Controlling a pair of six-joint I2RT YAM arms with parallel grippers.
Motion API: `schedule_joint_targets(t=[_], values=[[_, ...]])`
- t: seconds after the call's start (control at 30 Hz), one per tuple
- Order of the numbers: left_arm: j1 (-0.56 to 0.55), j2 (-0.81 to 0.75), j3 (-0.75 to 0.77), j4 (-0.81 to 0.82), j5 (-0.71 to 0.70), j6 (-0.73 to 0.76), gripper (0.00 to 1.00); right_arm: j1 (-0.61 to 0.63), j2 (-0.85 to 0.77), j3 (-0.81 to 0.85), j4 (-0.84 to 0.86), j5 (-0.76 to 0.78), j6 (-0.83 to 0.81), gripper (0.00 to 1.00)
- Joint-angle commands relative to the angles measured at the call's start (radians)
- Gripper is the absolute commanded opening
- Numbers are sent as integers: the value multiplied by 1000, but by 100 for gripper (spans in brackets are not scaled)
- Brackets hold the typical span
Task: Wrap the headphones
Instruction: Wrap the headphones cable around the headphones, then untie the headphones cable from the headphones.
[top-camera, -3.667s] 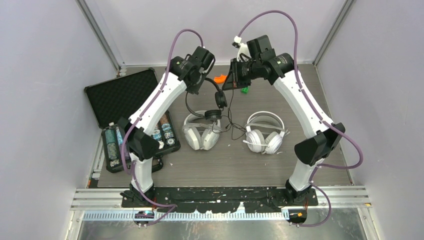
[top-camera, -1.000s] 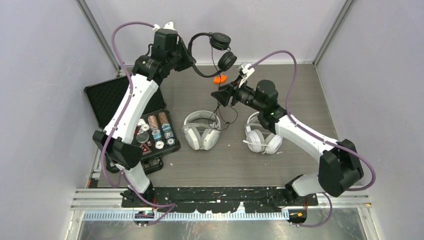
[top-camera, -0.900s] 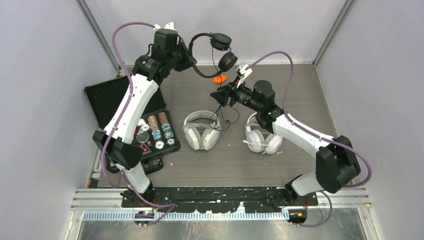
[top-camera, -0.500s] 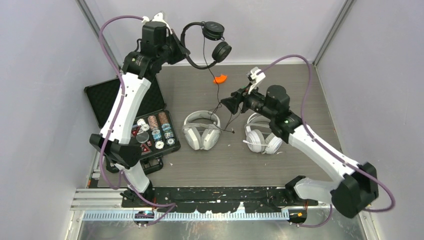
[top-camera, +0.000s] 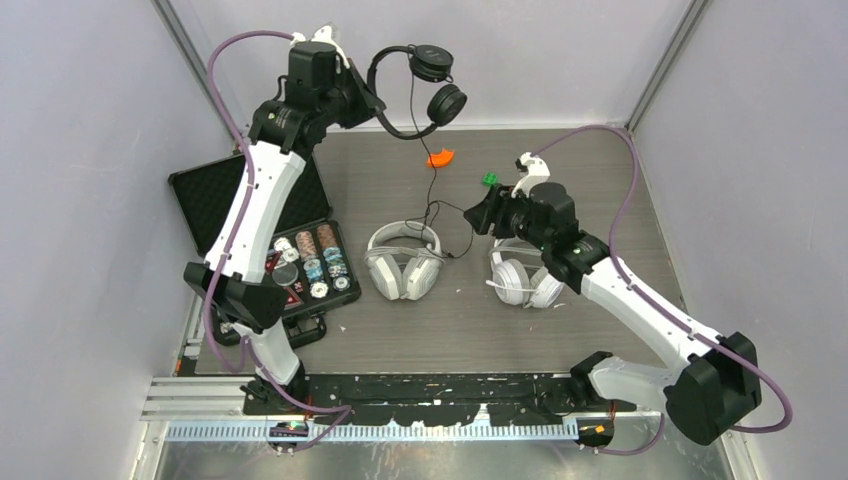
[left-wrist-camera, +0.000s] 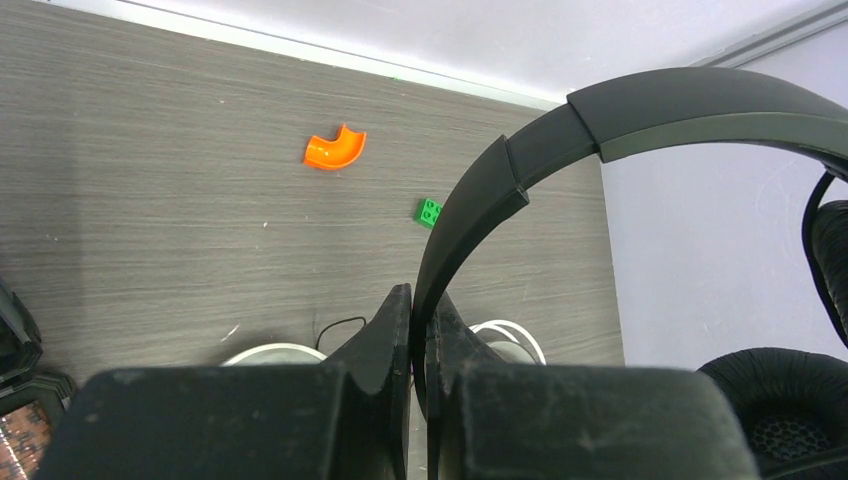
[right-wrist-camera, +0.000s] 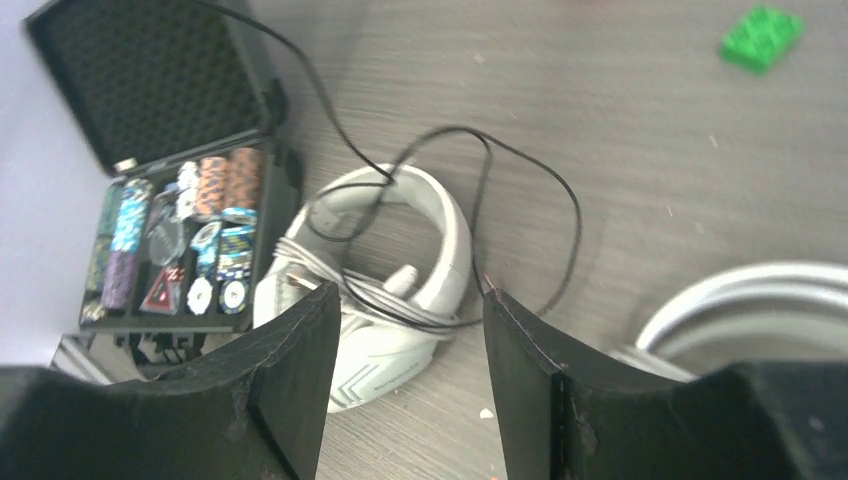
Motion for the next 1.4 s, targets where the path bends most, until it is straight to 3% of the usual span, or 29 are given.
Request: schedule_joint_targets(t=[0.0,0.17,0.37,0.7,0.8,1.0,1.13,1.27,1.37], values=[[2,-11,46,56,28,-1,0,-1,16,-27,-18,160,151,60],[2,-7,52,64,40,-3,0,-20,185,8,-7,168,58,61],[2,-13,48,61,44,4,0,-70,399,57,41,156,73,60],[2,-15,32,72,51,5,0,-99,623,146,192,-35,-40,56],[2,-15,35,73,51,8,0,-98,657,174,186,-13,-46,45],[2,-44,-7,68,-7,33,0,-133,652,223,155,66,-81,1],[31,-51,-8,24,-45,24,0,-209,590,274,26,217,-17,0],[104,-47,66,-36,34,3,0,-329,518,334,-118,334,42,0],[147,-93,40,-3,55,20,0,-428,491,407,-205,403,82,0]])
